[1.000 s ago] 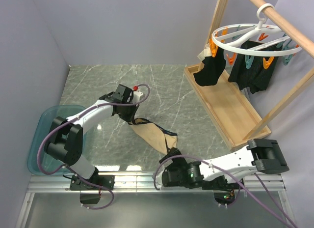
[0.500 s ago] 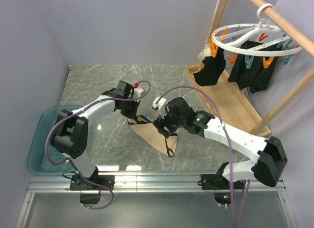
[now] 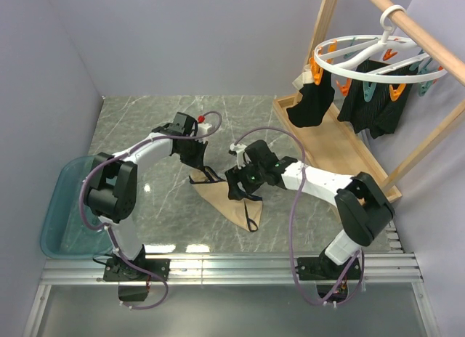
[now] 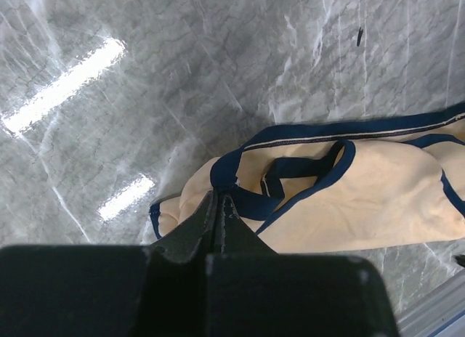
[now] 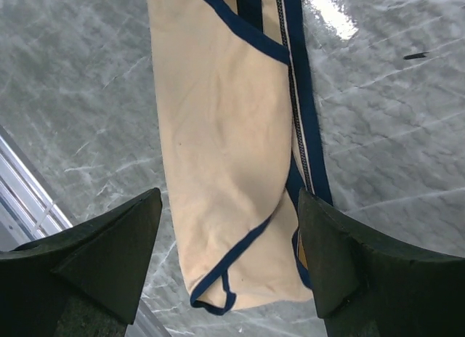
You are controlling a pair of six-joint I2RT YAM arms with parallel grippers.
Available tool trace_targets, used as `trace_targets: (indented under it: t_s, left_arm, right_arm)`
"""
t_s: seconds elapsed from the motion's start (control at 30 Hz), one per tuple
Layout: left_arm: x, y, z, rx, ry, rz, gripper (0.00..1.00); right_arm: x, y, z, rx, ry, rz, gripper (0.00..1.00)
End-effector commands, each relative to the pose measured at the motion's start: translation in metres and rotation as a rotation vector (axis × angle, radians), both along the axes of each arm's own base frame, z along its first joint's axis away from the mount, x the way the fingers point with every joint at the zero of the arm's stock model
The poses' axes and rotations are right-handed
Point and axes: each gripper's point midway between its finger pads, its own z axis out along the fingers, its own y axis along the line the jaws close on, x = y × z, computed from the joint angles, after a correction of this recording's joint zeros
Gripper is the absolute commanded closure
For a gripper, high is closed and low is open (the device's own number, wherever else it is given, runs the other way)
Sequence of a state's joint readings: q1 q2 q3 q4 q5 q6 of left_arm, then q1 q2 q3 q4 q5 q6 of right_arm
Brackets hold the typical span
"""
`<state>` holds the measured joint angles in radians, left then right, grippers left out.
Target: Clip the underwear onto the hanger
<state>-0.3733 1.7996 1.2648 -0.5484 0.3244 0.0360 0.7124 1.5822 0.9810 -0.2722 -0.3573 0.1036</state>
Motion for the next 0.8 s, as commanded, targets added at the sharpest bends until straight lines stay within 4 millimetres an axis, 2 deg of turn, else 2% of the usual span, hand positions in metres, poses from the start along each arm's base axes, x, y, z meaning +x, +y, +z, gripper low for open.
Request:
trace_targets:
  t_s: [0.0,0.1,0.27,0.3,0.5,0.6,0.67,0.7,0.77]
  left_arm:
    - [0.008,-0.007,0.008,-0.045,-0.01,-0.002,1.0]
    - [0.007,-0.008,0.007,-0.052,-0.001,-0.006,1.0]
    - [0.004,-0.006,0.005,-0.051,0.008,-0.012,1.0]
    - [0.004,-0.005,0.005,-0.05,0.009,-0.012,1.0]
    - [0.004,-0.006,0.007,-0.065,0.013,-0.011,1.0]
    - [0.004,-0.006,0.006,-0.069,0.015,-0.01,1.0]
    - [0.006,-0.007,0.006,-0.071,0.012,-0.009,1.0]
    - [0.005,-0.008,0.006,-0.074,0.014,-0.009,1.0]
    - [0.006,-0.008,0.007,-0.076,0.015,-0.01,1.0]
  right_arm:
    - [0.009,0.021,0.014,0.095,-0.009,0.021,0.18]
    - [0.015,0.024,0.001,0.078,-0.003,0.023,0.18]
    - [0.022,0.036,-0.003,0.098,0.009,0.031,0.24]
    - [0.023,0.037,-0.009,0.089,0.023,0.028,0.27]
    - [0.031,0.043,-0.012,0.086,0.026,0.024,0.45]
    - [0.033,0.043,-0.015,0.07,0.023,0.035,0.52]
    - [0.033,0.043,-0.016,0.064,0.024,0.043,0.53]
    - [0.031,0.042,-0.019,0.056,0.034,0.044,0.59]
    - [0.032,0.039,-0.022,0.047,0.032,0.033,0.6]
